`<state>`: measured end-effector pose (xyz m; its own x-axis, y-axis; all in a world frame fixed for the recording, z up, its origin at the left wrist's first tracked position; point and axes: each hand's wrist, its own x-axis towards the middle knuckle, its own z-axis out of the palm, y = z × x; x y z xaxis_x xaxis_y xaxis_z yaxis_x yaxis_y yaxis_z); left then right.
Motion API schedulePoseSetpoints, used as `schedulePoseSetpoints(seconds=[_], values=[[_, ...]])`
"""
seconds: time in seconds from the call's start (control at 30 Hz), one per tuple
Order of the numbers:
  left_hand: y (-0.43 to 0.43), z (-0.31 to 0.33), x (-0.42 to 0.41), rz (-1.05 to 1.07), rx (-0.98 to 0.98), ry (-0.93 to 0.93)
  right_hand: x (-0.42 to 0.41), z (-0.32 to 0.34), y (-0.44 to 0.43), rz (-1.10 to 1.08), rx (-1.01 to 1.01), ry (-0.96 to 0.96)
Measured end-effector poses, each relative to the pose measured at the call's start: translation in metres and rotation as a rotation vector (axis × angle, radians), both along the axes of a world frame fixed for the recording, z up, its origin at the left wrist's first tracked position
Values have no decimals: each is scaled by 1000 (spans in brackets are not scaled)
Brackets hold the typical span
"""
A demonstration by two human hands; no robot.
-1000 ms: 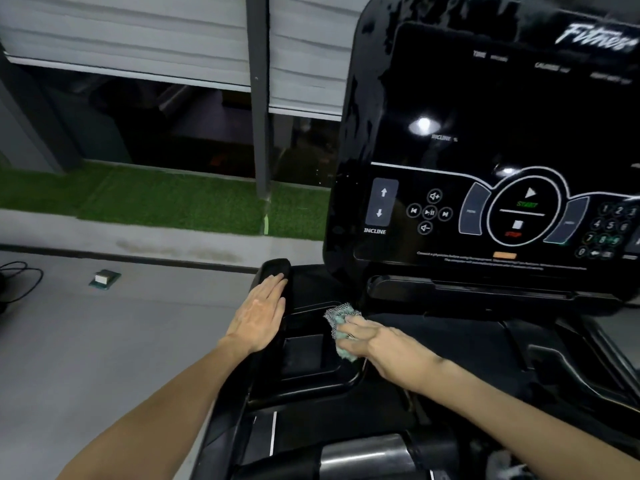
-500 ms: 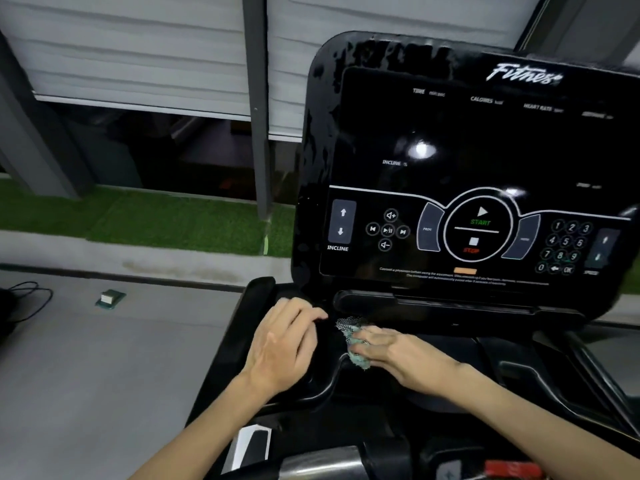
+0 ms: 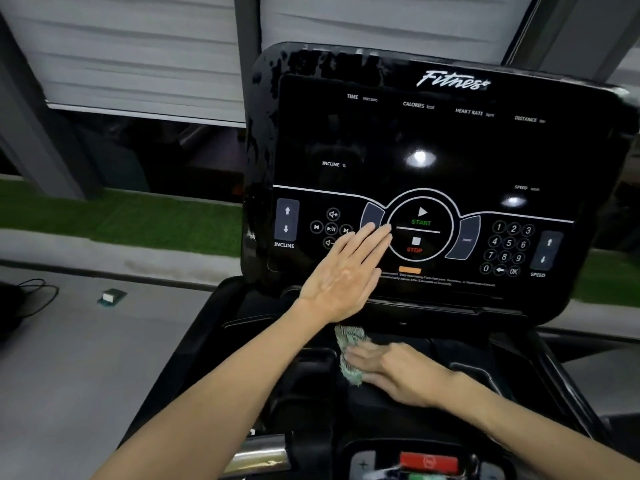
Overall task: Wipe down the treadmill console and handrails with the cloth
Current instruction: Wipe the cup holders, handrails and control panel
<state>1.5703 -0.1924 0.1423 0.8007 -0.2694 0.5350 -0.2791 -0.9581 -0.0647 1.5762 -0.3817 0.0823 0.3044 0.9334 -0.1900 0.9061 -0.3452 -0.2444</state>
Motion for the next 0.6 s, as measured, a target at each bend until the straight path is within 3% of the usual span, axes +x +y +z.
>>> schedulePoseSetpoints(seconds=[0.13, 0.3, 0.4, 0.5, 0.6], values=[[-5, -7, 7, 29, -3, 6, 9, 1, -10, 132, -60, -35], [-5, -2, 3, 76, 68, -10, 28, -14, -3, 0, 87, -62], [-6, -2, 2, 81, 58, -4, 12, -19, -11, 76, 163, 118], [-8, -2, 0, 79, 62, -2, 13, -9, -27, 125, 66, 424], [-10, 1, 0, 94, 73, -16, 31, -7, -22, 190, 78, 359]])
